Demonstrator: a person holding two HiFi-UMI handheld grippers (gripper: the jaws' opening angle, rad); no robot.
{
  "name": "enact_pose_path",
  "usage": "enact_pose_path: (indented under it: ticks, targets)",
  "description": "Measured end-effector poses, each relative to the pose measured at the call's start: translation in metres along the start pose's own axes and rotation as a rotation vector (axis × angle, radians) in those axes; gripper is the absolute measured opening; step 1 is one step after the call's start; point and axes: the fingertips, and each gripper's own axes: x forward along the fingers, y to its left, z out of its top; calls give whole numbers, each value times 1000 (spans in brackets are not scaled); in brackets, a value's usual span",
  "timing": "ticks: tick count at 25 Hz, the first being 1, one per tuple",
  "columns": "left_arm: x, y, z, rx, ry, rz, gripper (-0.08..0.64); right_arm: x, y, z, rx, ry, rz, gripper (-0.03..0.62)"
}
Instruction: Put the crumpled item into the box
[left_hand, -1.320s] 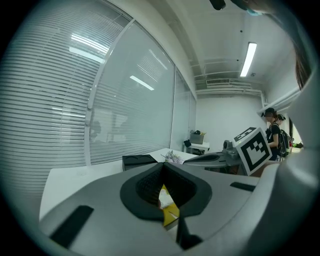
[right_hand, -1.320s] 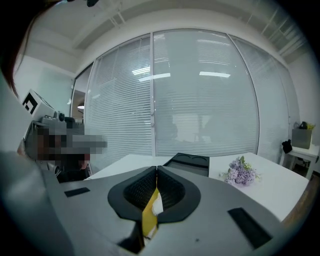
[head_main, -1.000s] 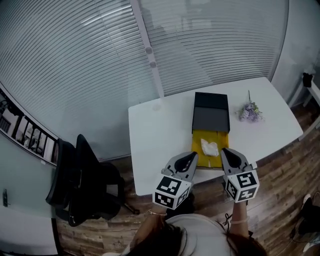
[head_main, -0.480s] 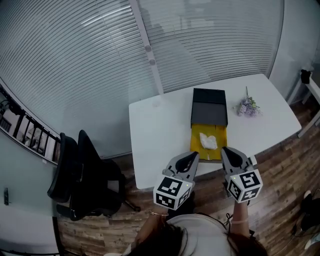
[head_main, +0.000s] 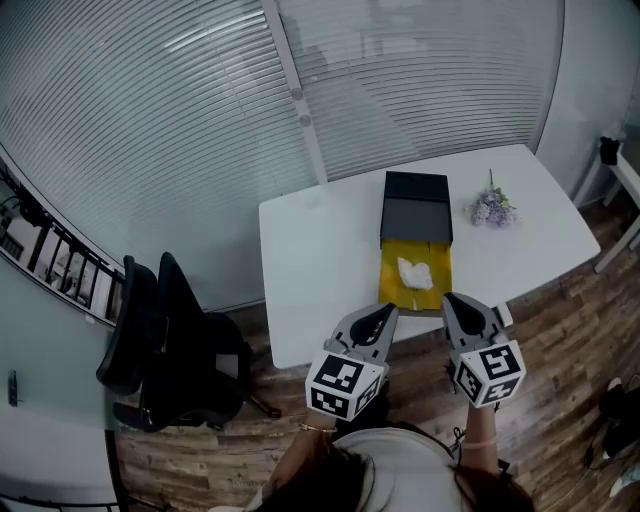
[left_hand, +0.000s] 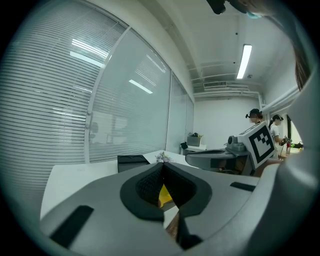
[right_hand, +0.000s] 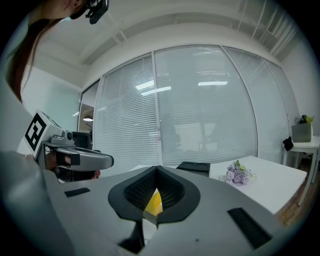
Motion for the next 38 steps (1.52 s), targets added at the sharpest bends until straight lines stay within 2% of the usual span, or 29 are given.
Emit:
enact_pose_path:
  ticks: [16, 38]
  targets:
    - [-6, -6, 1, 15, -2, 4, 17, -14, 0, 3, -37, -16, -28, 26]
    - [10, 2, -1, 19, 19, -13, 17, -7, -18, -10, 11, 54, -57, 26]
